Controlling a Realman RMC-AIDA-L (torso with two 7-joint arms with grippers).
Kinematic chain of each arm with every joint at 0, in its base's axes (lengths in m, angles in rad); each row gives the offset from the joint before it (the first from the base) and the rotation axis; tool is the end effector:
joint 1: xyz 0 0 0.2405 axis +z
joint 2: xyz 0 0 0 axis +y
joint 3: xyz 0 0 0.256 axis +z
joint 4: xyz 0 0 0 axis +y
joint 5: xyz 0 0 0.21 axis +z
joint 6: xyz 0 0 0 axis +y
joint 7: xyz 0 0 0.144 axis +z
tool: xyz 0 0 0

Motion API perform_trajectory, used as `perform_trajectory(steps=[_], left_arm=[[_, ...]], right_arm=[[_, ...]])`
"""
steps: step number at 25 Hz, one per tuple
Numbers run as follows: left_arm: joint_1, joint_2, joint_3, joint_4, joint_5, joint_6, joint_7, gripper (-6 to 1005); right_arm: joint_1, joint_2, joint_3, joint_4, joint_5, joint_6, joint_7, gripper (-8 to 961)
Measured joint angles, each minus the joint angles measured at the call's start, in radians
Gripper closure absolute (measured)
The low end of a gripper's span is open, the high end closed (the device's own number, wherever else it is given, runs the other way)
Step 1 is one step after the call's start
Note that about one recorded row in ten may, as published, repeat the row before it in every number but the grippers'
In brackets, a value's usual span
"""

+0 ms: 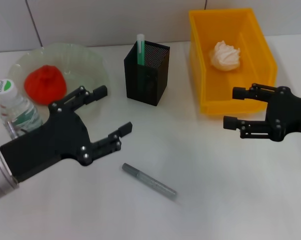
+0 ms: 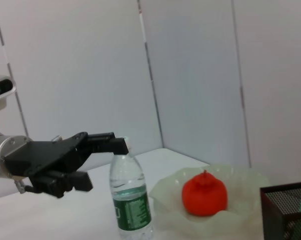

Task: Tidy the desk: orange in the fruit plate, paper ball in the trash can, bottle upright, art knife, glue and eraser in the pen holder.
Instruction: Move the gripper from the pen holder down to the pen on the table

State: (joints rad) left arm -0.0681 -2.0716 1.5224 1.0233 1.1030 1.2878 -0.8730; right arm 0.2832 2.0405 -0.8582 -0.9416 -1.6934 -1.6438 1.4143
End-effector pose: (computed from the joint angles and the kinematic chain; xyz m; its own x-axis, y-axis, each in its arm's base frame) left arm -0.2210 0.2674 -0.0171 0.7575 -0.1895 0.6247 0.1711 -0.8659 -0.4700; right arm 0.2699 0.2946 0.0569 0.7811 -0.2035 -0.5903 -0.4132 -0.8773 -0.2443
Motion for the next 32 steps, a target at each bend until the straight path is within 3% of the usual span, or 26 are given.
perform_trajectory(steps=[4,6,7,8,9,11,13,15,17,18,22,23,27,32], left_arm=[[0.010,0.004,-0.005,-0.050,0.006,0.070,0.026,208],[0.012,0.005,-0.009,-0.068,0.006,0.087,0.037,208],[0.013,0.006,-0.020,-0.110,0.006,0.119,0.072,208],[0.013,0.006,-0.020,-0.110,0.006,0.119,0.072,208],[0.014,0.006,-0.039,-0.171,0.005,0.165,0.125,208],[0.014,0.006,-0.039,-0.171,0.005,0.165,0.125,208],[0.014,0.006,-0.120,-0.349,0.005,0.267,0.215,208],[0.014,0.007,-0.143,-0.394,0.005,0.289,0.238,208],[0.013,0.007,-0.165,-0.460,0.005,0.308,0.286,208],[0.013,0.007,-0.165,-0.460,0.005,0.308,0.286,209],[0.005,0.007,-0.169,-0.507,0.002,0.310,0.309,209],[0.005,0.008,-0.170,-0.511,0.001,0.309,0.311,209],[0.007,0.008,-0.174,-0.519,0.001,0.301,0.338,209],[-0.003,0.012,-0.177,-0.548,0.005,0.292,0.346,209]], right_arm=[[0.032,0.002,-0.004,-0.072,-0.066,-0.013,0.114,121],[0.057,0.005,-0.007,-0.160,-0.144,-0.025,0.234,121],[0.082,0.010,-0.022,-0.266,-0.230,-0.051,0.357,121],[0.082,0.010,-0.022,-0.266,-0.230,-0.051,0.357,121],[0.104,0.013,-0.046,-0.336,-0.288,-0.074,0.445,121],[0.141,0.015,-0.092,-0.425,-0.371,-0.100,0.583,121],[0.196,0.017,-0.151,-0.498,-0.465,-0.119,0.737,121],[0.265,0.017,-0.207,-0.526,-0.558,-0.144,0.888,121],[0.387,0.018,-0.289,-0.517,-0.682,-0.191,1.058,121],[0.387,0.018,-0.289,-0.517,-0.682,-0.191,1.058,121],[0.562,0.039,-0.422,-0.422,-0.802,-0.204,1.187,121],[0.562,0.039,-0.422,-0.422,-0.802,-0.204,1.187,121],[0.685,0.045,-0.538,-0.264,-0.807,-0.180,1.233,121],[0.735,0.048,-0.670,-0.181,-0.806,-0.099,1.291,121]])
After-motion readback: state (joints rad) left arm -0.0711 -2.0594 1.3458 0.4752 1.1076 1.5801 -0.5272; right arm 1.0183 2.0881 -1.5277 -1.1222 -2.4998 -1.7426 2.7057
